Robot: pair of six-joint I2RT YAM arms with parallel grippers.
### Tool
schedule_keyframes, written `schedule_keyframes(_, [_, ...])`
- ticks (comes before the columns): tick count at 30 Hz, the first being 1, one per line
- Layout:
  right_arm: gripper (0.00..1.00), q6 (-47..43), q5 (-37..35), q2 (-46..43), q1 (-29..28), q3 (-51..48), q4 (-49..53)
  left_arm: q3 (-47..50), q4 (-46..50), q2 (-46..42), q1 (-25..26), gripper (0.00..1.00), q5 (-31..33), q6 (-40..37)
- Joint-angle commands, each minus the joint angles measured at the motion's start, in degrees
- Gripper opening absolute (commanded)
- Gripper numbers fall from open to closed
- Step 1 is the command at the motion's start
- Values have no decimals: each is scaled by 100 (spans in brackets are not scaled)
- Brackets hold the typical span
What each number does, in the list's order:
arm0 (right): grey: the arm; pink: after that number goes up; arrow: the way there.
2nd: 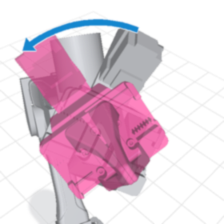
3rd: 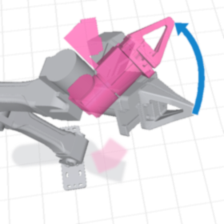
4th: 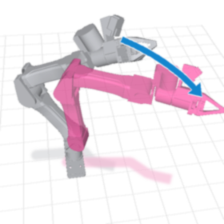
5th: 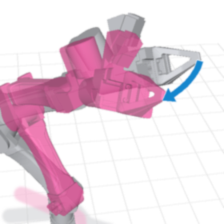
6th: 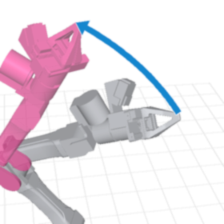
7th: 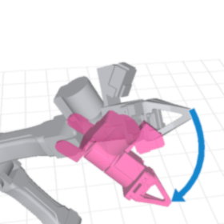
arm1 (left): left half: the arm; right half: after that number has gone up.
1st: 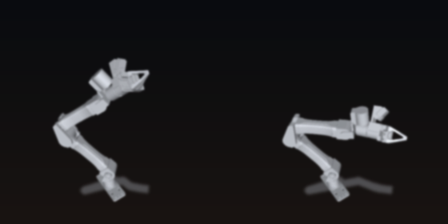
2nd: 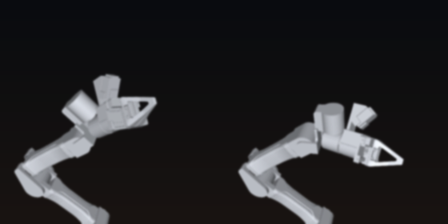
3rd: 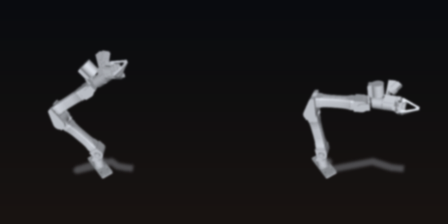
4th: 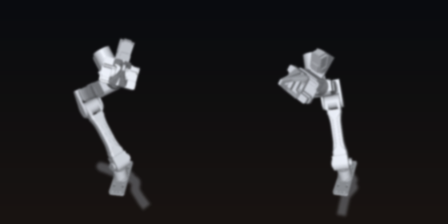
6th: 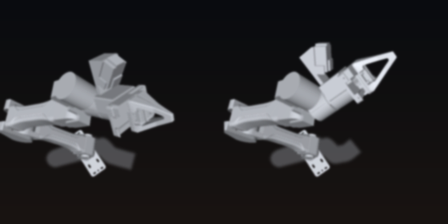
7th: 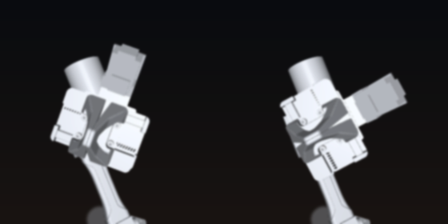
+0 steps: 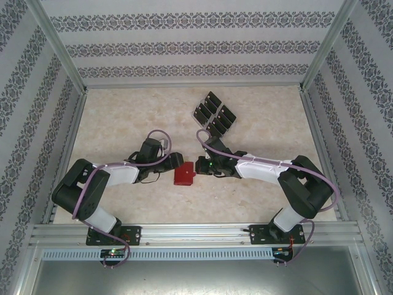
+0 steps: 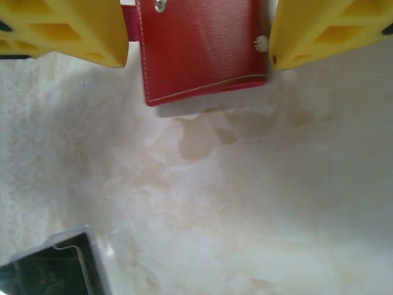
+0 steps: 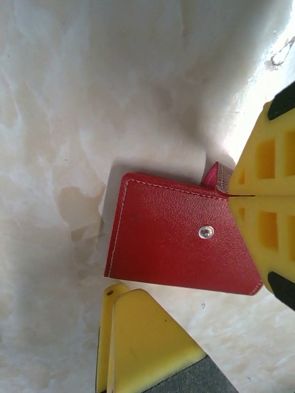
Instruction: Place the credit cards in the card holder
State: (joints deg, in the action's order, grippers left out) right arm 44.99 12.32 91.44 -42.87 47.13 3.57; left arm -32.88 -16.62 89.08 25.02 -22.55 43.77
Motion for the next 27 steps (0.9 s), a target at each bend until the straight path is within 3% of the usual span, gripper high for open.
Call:
schedule_keyframes(1, [0,110,108,-210,-12,118,4,-31,631,-332,-176,73,272,-308])
schedule_keyframes(9, [0,177,215,-597,-59,446,182,-463,1565,-873,-185,82,176,-607])
schedule_keyframes(19, [0,150,198,-649,-125,793,361,-449,1332,-959,-190,87,-103,-400])
schedule_keyframes(27, [0,178,121,-645,-142,710,372,-209,1008,-813,-174,85,-196,-210])
